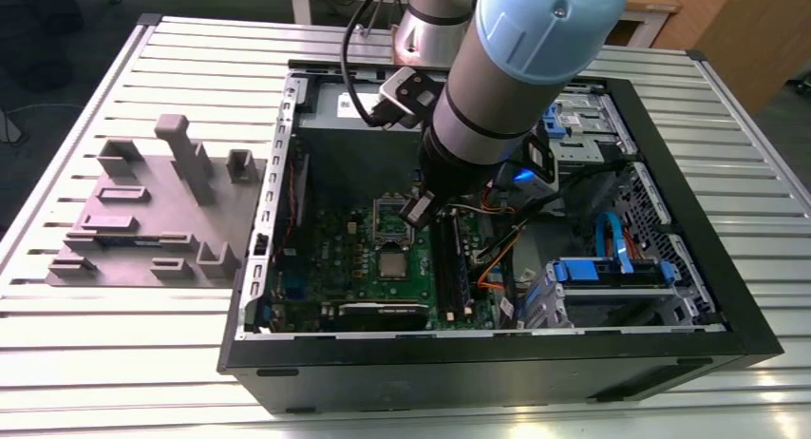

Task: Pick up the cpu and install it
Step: 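Close the cpu cover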

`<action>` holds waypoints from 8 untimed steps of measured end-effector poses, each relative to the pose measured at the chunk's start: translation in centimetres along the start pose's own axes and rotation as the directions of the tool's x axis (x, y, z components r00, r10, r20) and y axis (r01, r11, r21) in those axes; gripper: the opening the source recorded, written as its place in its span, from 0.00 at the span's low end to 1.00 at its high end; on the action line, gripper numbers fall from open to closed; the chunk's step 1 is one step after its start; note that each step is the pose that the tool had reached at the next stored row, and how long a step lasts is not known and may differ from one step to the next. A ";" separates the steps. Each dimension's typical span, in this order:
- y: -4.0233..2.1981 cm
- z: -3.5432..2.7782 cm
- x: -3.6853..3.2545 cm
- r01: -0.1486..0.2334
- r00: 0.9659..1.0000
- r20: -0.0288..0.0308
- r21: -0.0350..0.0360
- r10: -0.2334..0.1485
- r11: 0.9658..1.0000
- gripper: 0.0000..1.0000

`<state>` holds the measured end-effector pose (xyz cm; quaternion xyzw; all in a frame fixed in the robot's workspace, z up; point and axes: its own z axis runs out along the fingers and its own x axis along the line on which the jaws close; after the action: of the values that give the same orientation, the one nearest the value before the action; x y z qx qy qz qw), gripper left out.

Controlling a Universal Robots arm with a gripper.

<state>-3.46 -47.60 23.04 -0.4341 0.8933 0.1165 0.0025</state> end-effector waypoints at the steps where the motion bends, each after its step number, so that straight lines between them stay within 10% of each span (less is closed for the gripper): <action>1: 0.00 0.00 0.00 0.000 1.000 0.000 0.000 0.000 1.000 0.10; 5: -0.02 0.00 -0.01 0.001 1.000 0.002 -0.002 -0.001 1.000 0.10; 8: -0.20 0.03 -0.15 0.004 1.000 0.026 -0.021 -0.004 1.000 0.10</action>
<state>-3.22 -47.60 22.98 -0.4342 0.8911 0.1313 0.0097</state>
